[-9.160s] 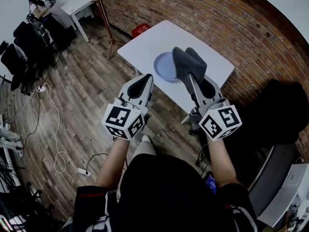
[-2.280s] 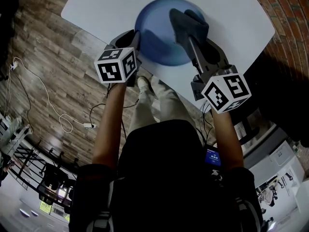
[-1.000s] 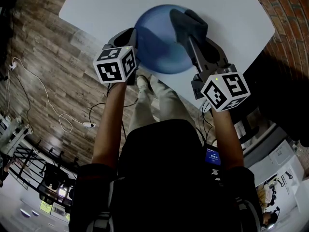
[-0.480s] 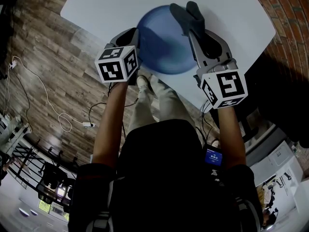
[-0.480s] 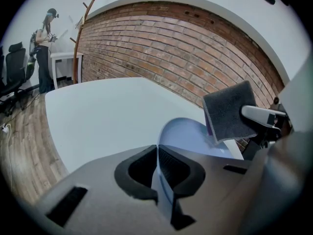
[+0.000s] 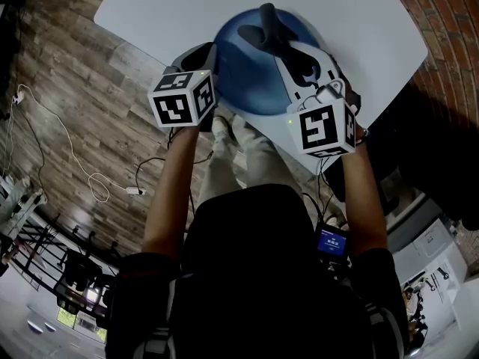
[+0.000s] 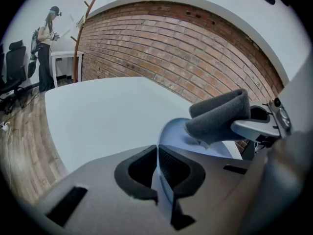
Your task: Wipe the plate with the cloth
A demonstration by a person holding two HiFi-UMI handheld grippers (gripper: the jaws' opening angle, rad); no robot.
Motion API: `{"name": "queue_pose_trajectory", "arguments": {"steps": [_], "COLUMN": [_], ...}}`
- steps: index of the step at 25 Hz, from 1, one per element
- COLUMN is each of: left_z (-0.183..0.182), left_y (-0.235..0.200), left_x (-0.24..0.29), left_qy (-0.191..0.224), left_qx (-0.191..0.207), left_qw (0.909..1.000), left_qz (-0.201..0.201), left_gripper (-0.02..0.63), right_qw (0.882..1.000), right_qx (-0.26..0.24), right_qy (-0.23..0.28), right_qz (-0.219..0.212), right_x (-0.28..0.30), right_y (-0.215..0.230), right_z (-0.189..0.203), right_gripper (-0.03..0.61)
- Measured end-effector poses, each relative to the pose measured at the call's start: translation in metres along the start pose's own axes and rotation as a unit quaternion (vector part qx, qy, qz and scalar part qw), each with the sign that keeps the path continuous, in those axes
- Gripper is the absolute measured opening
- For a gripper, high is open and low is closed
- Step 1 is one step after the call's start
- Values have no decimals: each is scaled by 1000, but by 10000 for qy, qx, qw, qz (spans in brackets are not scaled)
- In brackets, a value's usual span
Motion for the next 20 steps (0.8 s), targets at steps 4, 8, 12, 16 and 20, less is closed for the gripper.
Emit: {"name": "queue_pose_trajectory", "arguments": {"steps": [4,8,12,16,20], "left_z": [1,0,0,1,-1], "left_y": [0,-1,1,-3,-3], "left_x": [1,0,1,3,2], "left_qy": [1,6,2,4,18], "left_qx": [-5,-6,0,-10,-23], "left_qw": [10000,10000,10000,10000,10000], "left_qz": [10,9,18,20,22], "left_gripper": [28,28,29,29,29], "right_qw": [9979,9949,9916,9879,9835], "right_qx": [-422,-541,-639,-689,-715], "right_qy": [-319,-482,-632,-844,-1057], "right_qz": [-373,-708,-930,-1107,-1283], "right_x": [16,25,31,41,45], "right_y": [-19,-34,-42,-51,-57], "right_z": [10,16,24,32,38], "right_gripper": [54,54,54,54,54]}}
Point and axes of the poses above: the fingertips, and each gripper's own axes: x forward along the fingers, y to its right, z out of its underside, the point moved 7 cm from there along -x, backward along the fingers, and after that the axes turned 4 degrees about -x, right-handed, at the moved point
